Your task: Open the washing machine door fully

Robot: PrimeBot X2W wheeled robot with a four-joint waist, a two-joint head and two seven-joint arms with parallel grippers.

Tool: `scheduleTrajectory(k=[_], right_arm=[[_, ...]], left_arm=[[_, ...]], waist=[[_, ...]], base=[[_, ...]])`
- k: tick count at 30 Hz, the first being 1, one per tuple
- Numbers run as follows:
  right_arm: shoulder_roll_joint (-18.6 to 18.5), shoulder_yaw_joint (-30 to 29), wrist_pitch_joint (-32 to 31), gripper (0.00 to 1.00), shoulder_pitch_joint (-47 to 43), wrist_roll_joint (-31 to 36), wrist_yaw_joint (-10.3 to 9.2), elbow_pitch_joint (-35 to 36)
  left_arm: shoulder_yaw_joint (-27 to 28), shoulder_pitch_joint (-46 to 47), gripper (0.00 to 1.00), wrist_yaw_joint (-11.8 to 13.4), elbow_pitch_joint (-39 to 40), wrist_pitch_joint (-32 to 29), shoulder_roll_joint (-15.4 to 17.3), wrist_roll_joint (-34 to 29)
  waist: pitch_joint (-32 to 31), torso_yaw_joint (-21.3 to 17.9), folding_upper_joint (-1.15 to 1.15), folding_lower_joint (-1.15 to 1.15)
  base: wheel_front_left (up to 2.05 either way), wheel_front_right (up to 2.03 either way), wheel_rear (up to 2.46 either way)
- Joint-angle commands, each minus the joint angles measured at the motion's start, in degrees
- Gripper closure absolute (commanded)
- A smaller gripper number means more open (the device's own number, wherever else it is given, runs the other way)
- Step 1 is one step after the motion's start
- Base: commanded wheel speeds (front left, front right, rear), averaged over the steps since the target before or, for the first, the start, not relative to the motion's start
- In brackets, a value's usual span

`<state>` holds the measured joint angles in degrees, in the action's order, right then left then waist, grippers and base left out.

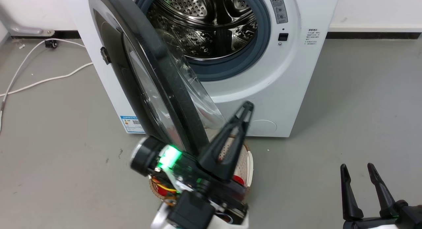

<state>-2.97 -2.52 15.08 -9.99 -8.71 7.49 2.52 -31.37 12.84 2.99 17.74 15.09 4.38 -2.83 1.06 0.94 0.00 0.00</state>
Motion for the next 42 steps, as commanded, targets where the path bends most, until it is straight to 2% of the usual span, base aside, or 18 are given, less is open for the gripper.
scheduleTrajectory(k=[1,14,26,42], right_arm=[[0.18,-0.07,0.12,0.0,0.55,-0.43,0.01,-0.02],[0.18,-0.37,0.12,0.0,2.21,-0.22,0.01,-0.41],[0.18,-0.62,0.12,0.0,3.02,0.66,0.01,-0.78],[0.18,-0.56,0.12,0.0,4.04,1.03,0.01,-2.05]], left_arm=[[-1.12,-0.36,1.0,-0.32,-0.79,0.12,-0.28,0.25],[-6.45,-3.24,1.0,-0.13,-6.75,0.13,-0.56,2.32],[-9.93,-6.08,1.0,-1.94,-13.64,0.13,-0.16,3.79],[-7.3,-6.47,1.0,-1.6,-22.89,0.12,-0.34,5.58]], waist=[[0.41,-0.09,0.0,0.0],[2.88,0.0,0.0,0.0],[4.41,0.75,0.0,0.0],[5.55,1.25,0.0,0.0]], base=[[0.0,0.0,0.0],[0.0,0.0,0.0],[0.0,0.0,0.0],[0.0,0.0,0.0]])
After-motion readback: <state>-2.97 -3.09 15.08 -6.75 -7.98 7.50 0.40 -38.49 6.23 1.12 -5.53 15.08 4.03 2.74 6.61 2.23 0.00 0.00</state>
